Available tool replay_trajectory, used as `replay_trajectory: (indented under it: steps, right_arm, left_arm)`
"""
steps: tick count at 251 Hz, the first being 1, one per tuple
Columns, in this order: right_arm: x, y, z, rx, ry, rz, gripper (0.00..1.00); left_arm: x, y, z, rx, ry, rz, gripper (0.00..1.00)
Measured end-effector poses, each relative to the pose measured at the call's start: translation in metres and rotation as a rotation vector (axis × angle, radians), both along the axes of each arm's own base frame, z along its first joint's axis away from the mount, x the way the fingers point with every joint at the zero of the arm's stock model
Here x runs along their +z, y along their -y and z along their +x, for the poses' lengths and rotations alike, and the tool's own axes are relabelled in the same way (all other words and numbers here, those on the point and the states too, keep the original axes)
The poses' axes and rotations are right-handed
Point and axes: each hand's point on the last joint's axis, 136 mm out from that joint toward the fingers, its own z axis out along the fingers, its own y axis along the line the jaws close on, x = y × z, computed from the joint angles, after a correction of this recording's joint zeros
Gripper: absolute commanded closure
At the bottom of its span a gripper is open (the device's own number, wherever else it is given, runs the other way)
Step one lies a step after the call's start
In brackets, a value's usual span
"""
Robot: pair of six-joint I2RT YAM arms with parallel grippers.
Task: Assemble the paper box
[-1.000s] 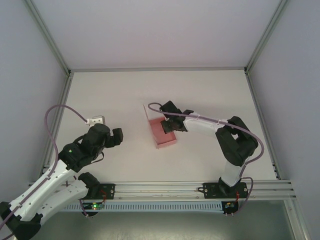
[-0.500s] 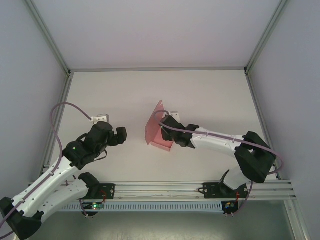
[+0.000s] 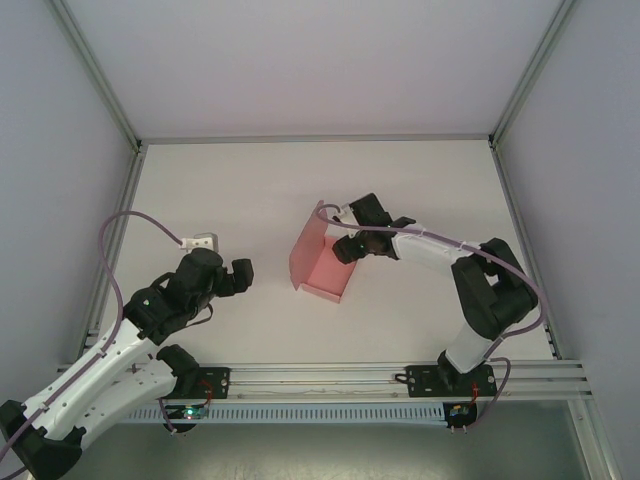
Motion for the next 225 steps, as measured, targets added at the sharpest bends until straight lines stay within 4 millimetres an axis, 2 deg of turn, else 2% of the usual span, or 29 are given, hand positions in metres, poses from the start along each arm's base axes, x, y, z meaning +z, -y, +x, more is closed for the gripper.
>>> replay_trajectory:
  steps: [32,59,82,108,134,163,182,212,225]
  right_arm:
    - [-0.005,-0.009,0.006,0.016,-0.018,0.015,0.74]
    - [-0.011,-0.01,0.006,-0.003,-0.027,0.005,0.87]
    - [-0.011,-0.012,0.007,-0.046,-0.011,-0.015,0.94]
    - [-0.008,-0.021,0.002,-0.093,0.021,-0.049,0.97]
    - [-0.005,-0.028,-0.012,-0.163,0.038,-0.085,0.99]
    - [-0.003,-0.023,-0.027,-0.317,0.028,-0.111,0.98]
    - [-0.006,-0.018,-0.036,-0.405,0.017,-0.13,0.93]
    - [-0.009,-0.012,-0.049,-0.516,0.0,-0.141,0.94]
    - [-0.009,-0.012,-0.053,-0.546,-0.001,-0.14,0.9]
  left_arm:
    - [0.0,0.0,0.0,0.001,0.0,0.0,0.0]
    - [0.0,0.0,0.0,0.001,0.0,0.0,0.0]
    - [0.0,0.0,0.0,0.002,0.001,0.001,0.0]
    - [-0.001,0.0,0.0,0.003,-0.003,0.005,0.0]
    - [-0.004,0.0,0.001,0.003,-0.013,0.012,0.0]
    - [-0.007,0.002,0.004,-0.002,-0.023,0.02,0.0]
    - [-0.009,0.006,0.007,-0.012,-0.027,0.023,0.0]
    - [-0.015,0.015,0.011,-0.048,-0.048,0.029,0.0]
    - [-0.017,0.019,0.012,-0.067,-0.054,0.032,0.0]
